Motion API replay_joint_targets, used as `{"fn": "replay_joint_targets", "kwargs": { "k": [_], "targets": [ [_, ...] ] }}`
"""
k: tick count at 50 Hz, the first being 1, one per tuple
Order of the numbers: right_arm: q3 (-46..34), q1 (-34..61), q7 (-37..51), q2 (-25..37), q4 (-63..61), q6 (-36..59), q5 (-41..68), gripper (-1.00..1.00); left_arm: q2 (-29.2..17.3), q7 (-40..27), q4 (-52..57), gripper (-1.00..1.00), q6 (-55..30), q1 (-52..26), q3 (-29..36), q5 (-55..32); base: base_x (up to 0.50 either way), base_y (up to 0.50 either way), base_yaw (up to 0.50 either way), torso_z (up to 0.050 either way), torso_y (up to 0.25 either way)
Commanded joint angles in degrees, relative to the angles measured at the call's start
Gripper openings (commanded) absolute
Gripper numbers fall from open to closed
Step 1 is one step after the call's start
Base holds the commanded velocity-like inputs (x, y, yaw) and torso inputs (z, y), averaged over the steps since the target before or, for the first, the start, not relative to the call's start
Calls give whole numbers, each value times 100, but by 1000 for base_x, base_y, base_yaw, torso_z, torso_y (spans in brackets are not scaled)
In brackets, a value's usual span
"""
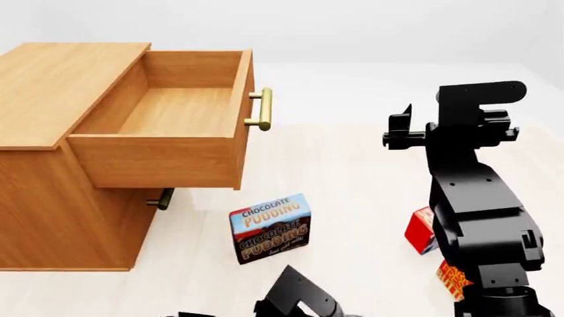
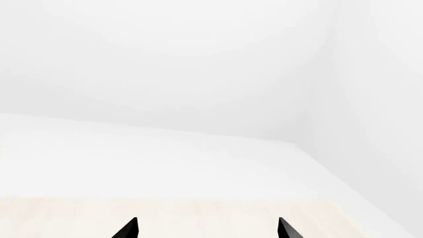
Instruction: Put the bowl in the top drawer of the cabinet.
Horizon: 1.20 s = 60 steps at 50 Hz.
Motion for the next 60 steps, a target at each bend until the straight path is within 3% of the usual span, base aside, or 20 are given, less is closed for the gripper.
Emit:
{"fn": "replay_joint_targets", "kwargs": {
  "k": [1,27,36,60],
  "targets": [
    [16,-49,15,29,-107,53,34,100,-595,-197,963,-100,319,-167,-471,-285,0,0,0,0,0],
    [115,-167,70,150,-512,286,122,100,-2206,-480,2007,-100,1010,-863,-1765,-727,0,0,0,0,0],
    [115,-230,70,134,-477,213,150,100,-2670,-637,2262,-100,1046,-1365,-2235,-1277,0,0,0,0,0],
    [51,-571,-102,23,230,-504,262,100,-2469,-1066,1889,-100,593,-2813,-2805,-2544,0,0,0,0,0]
  ]
}}
